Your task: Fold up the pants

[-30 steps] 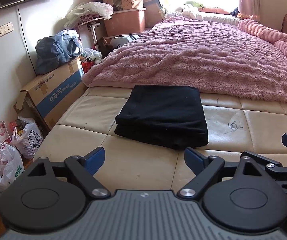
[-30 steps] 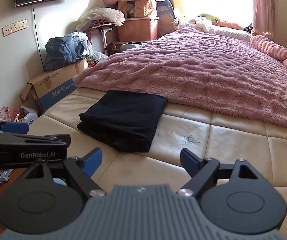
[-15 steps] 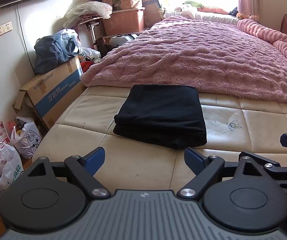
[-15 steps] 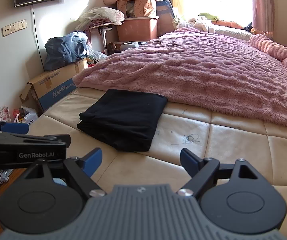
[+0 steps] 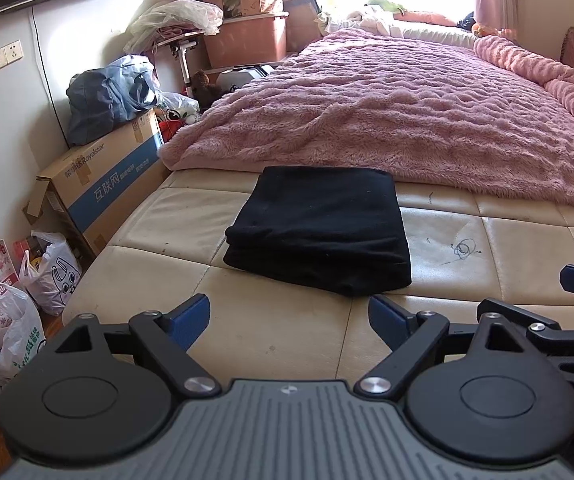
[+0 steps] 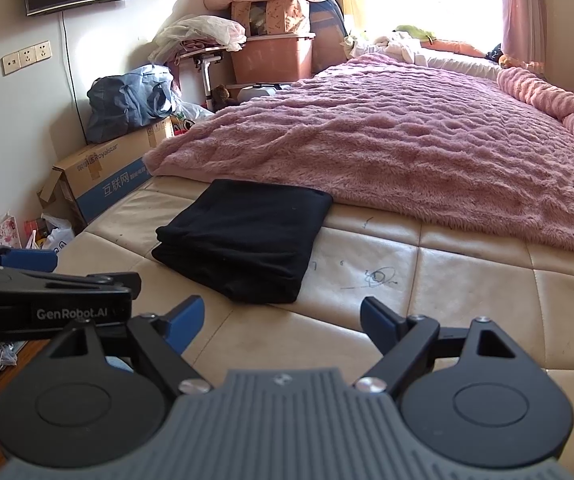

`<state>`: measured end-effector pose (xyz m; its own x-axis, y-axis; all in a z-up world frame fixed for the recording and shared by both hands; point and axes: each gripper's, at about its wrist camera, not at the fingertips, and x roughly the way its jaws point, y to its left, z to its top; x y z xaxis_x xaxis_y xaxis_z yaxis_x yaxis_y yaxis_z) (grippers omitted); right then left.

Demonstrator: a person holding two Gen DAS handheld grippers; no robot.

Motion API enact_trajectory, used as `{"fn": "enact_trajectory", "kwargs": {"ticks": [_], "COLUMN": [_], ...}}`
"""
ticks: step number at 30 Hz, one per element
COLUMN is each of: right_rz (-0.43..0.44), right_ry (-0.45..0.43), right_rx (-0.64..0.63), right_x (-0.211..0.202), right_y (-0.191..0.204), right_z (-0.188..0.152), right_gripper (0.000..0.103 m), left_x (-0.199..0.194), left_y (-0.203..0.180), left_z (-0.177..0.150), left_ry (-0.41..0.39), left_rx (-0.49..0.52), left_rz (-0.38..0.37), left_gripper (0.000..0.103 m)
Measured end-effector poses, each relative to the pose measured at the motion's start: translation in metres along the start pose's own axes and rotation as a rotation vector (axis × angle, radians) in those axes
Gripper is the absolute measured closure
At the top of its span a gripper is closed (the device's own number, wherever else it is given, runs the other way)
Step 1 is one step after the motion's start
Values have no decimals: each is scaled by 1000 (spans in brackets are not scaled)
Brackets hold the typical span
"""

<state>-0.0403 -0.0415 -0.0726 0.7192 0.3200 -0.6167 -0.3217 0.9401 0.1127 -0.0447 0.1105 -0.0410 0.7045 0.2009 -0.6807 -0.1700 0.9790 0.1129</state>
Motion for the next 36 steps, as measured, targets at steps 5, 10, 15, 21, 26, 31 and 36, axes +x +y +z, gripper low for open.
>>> {"fn": "enact_trajectory", "kwargs": {"ticks": [5, 10, 15, 21, 26, 31, 36], "right_rz": [-1, 0, 0, 0, 0, 0, -1], "right_ry": [2, -1, -2, -2, -2, -2, -2], "right_rx": [2, 4, 3, 4, 4, 3, 4], "right_x": [0, 0, -1, -1, -1, -1, -1], "right_y": [0, -1, -1, -1, -1, -1, -1], "right_z": [0, 0, 0, 1, 1, 1, 1], "right_gripper": [22, 22, 22, 22, 22, 22, 22], "left_x": [0, 0, 0, 0, 0, -1, -2], "left_y": [0, 0, 0, 0, 1, -3, -4], "left_z": [0, 0, 0, 0, 0, 0, 0], "left_ry": [1, 1, 2, 2, 2, 0, 0], "left_rx": [-2, -3, -4, -4, -4, -8, -12], "left_rz": [0, -1, -2, -2, -3, -4, -4], "left_gripper": [0, 0, 0, 0, 0, 0, 0]}}
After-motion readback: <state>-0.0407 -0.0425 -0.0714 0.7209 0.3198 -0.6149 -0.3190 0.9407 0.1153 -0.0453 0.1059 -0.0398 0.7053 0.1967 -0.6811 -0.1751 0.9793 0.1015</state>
